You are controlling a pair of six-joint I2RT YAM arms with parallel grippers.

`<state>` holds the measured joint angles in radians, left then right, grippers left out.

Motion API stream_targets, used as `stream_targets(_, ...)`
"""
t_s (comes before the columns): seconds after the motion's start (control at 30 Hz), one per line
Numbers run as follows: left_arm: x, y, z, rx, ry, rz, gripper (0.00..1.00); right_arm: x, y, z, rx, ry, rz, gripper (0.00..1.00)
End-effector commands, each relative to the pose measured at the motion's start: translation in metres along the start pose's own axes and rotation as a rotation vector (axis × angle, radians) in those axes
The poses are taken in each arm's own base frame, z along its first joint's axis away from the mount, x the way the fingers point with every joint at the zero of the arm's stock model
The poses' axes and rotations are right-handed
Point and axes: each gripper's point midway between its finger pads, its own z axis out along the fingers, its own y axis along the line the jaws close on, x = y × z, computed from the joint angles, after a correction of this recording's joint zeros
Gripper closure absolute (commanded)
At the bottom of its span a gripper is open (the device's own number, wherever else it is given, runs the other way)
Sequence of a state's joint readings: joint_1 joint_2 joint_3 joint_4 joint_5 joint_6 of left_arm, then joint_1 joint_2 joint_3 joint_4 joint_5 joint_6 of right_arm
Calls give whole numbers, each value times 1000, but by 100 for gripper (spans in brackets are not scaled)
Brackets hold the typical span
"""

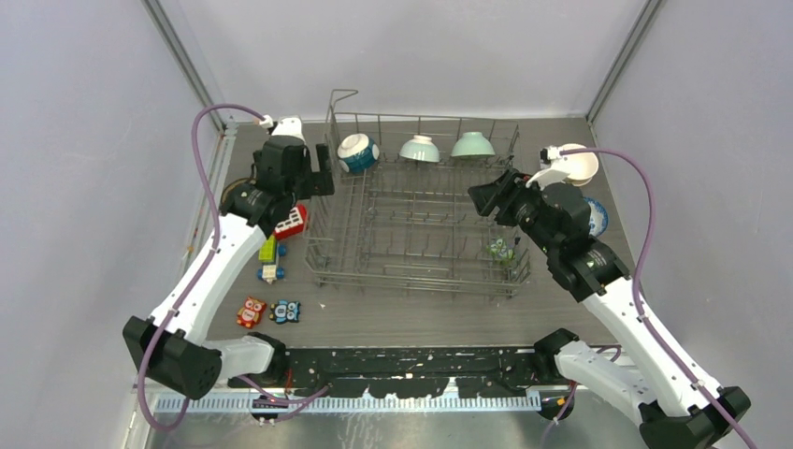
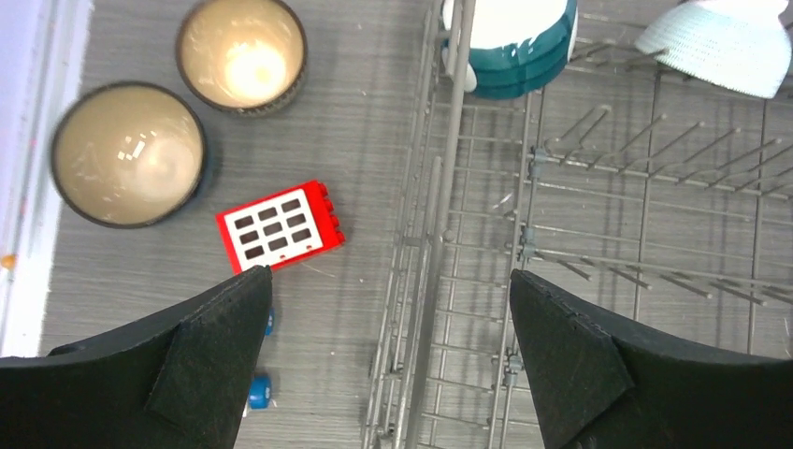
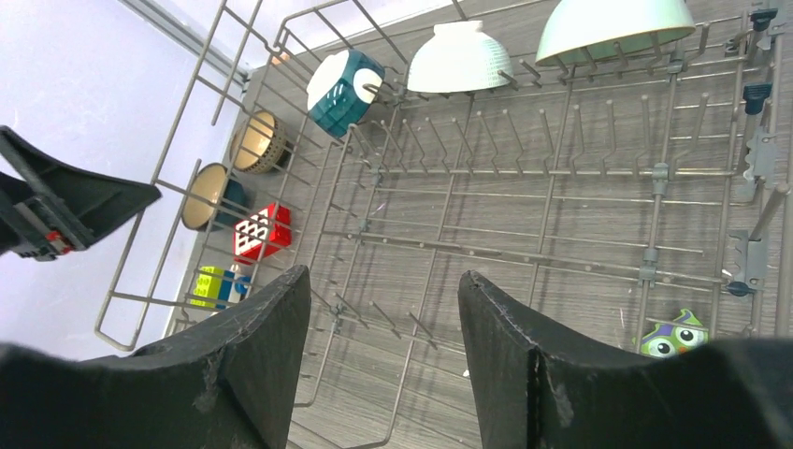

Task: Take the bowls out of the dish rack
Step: Adjust the dish rack at the center of the board.

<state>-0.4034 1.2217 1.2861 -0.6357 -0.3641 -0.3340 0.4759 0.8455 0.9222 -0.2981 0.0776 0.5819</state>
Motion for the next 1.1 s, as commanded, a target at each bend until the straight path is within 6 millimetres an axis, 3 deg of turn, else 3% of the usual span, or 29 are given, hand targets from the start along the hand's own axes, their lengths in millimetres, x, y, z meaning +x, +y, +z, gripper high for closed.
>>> stream_targets(0.0, 7, -16, 8, 88, 21, -67, 2, -11, 3, -2, -7, -56, 29, 36)
stream_targets(0.43, 44, -36, 17, 188, 122, -121, 26, -3, 12, 11, -36, -14, 101, 34)
stream_targets(0.63, 53, -47, 12, 253, 157, -151, 43, -3, 15, 18, -39, -13, 180, 23)
stream_targets(0.83, 63, -57, 8, 298, 179, -142, 56, -6, 12, 16, -20, -21, 164, 23)
stream_targets(1.07, 66, -78, 0, 339, 176, -112, 79, -17, 3, 11, 36, -63, 132, 24)
